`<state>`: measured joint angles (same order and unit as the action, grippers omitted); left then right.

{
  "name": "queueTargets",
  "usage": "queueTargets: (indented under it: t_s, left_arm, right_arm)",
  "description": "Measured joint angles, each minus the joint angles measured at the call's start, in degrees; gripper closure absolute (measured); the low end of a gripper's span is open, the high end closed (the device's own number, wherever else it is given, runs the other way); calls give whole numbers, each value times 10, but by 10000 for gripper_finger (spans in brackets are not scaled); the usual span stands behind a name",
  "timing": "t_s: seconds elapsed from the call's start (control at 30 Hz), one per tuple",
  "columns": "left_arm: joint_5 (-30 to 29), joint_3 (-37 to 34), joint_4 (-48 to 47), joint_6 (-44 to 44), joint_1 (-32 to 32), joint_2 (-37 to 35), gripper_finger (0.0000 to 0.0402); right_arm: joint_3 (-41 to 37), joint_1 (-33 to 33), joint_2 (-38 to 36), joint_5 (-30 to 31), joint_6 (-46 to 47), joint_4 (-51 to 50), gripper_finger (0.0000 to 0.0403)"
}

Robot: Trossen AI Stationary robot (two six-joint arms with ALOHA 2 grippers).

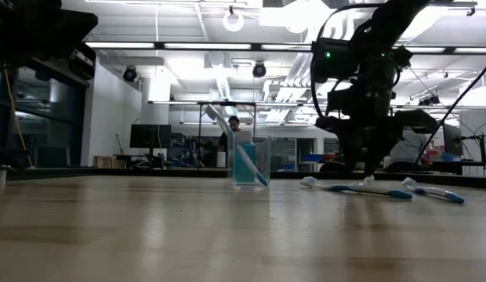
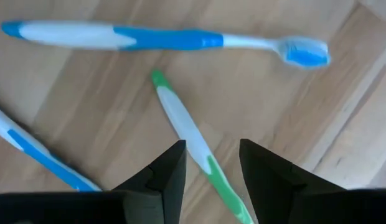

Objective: Pick & Place toothbrushing station
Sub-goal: Put the green toothbrush into the transparent organizer

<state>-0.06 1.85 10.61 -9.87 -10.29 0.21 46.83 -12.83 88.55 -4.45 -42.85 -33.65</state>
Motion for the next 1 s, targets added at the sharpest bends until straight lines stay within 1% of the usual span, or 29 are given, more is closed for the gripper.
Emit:
queueTargets:
  t_s: [0.07,0.23,0.4,0.67,1.0]
  left_arm:
    - [0,0,0,0,0,0,399]
    - [0,0,0,0,0,0,399]
    - [0,0,0,0,0,0,399]
    - [0,0,3,0,0,0,399]
    - [0,0,2,0,0,0,399]
  right_arm:
    - [0,-8,2,0,-6,-7,261]
    - [0,-25,38,1,-12,-16,261]
    - [3,-27,67,11,-25,-8,261]
    - [2,-34,67,26,-33,-16,261]
    - [2,-46,68,48,0,-39,261]
